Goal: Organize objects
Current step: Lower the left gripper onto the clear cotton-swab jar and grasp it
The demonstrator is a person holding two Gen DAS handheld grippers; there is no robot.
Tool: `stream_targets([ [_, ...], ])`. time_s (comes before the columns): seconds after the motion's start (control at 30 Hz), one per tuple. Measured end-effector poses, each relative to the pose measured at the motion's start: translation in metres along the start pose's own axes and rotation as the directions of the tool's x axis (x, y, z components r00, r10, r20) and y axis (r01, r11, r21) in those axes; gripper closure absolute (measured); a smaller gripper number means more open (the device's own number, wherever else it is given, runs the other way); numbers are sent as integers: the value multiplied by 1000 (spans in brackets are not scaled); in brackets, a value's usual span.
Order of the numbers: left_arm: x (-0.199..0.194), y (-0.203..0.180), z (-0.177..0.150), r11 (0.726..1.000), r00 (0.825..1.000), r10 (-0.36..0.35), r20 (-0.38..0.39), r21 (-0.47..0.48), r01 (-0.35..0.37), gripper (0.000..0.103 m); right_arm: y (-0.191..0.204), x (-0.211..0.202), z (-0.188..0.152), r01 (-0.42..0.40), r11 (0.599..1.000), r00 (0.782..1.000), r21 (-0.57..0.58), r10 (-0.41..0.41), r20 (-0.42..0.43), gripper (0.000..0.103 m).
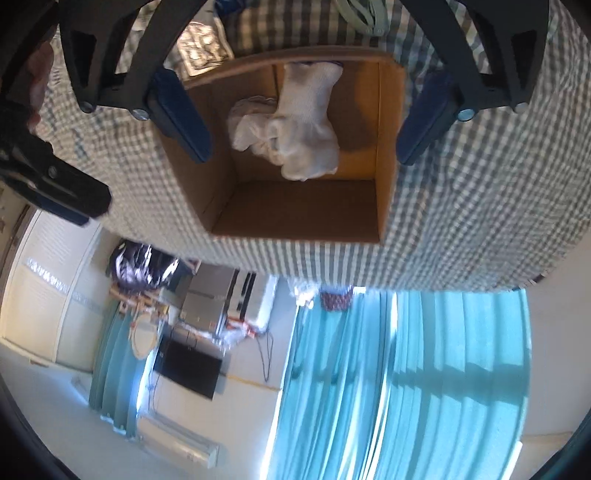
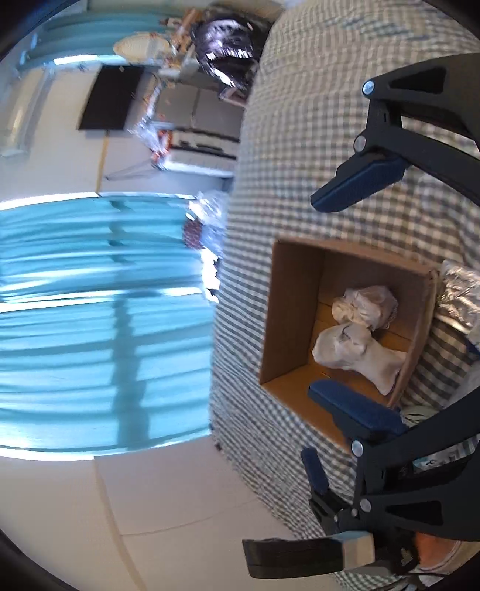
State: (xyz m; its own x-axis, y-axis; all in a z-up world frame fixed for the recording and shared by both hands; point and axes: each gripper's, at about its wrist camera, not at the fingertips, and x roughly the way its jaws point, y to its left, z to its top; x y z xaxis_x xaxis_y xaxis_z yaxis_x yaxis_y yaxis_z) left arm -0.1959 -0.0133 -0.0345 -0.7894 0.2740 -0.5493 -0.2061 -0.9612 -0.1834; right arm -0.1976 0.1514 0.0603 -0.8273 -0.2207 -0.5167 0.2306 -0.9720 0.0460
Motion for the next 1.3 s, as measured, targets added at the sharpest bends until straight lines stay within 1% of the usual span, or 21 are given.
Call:
stream_targets([
  [0.07,-20,-2,1,1000,1000,-9,27,0,9,0,1,-25,-5,34,999,999,-3,-34,10,5],
  [0.17,-46,-3,-3,1000,999,1,50,-6,-1,0,-1,-49,-16,55,998,998,-7,-55,-17,3],
  [0.27,-69,-4,-16,999,997,52,64,6,-53,0,1,-67,-29,56,998,998,9,-55,-44,3],
  [0.33,-84,-5,-25,995,992,94,79,18,-96,0,3,-80,-38,55,998,997,19,-54,-46,3],
  [0.43,-99,-6,-35,993,991,109,80,40,-113,0,10,-97,-52,65,998,997,-2,-65,-50,3],
  [0.5,-107,-8,-42,991,988,125,92,41,-129,0,15,-103,-59,60,998,996,-16,-61,-62,3],
  [0.57,-111,-8,-51,989,988,133,81,49,-137,0,19,-105,-64,71,997,994,-30,-73,-75,3],
  [0.67,-104,-9,-68,987,989,145,36,60,-147,0,23,-104,-75,76,996,992,-43,-80,-102,3],
  [0.77,-95,-8,-84,990,992,128,6,63,-129,0,21,-98,-90,76,996,988,-41,-81,-134,3],
  [0.87,-79,-9,-100,990,992,117,-46,79,-113,0,16,-83,-102,89,995,981,-43,-95,-169,3],
  [0.97,-63,-15,-114,992,989,100,-110,86,-91,0,5,-66,-113,103,994,971,-34,-108,-214,3],
  [1.07,-51,-26,-123,990,985,107,-138,108,-92,0,-5,-47,-126,101,995,961,-22,-103,-256,3],
  [1.1,-46,-30,-125,991,983,98,-156,109,-82,0,-7,-42,-130,101,995,958,-17,-102,-270,3],
  [1.2,-34,-33,-131,994,979,76,-188,91,-60,0,-11,-26,-139,93,996,947,-9,-91,-307,4],
  [1.3,-20,-34,-136,995,973,76,-218,78,-60,0,-15,-17,-143,88,996,942,-5,-85,-324,4],
])
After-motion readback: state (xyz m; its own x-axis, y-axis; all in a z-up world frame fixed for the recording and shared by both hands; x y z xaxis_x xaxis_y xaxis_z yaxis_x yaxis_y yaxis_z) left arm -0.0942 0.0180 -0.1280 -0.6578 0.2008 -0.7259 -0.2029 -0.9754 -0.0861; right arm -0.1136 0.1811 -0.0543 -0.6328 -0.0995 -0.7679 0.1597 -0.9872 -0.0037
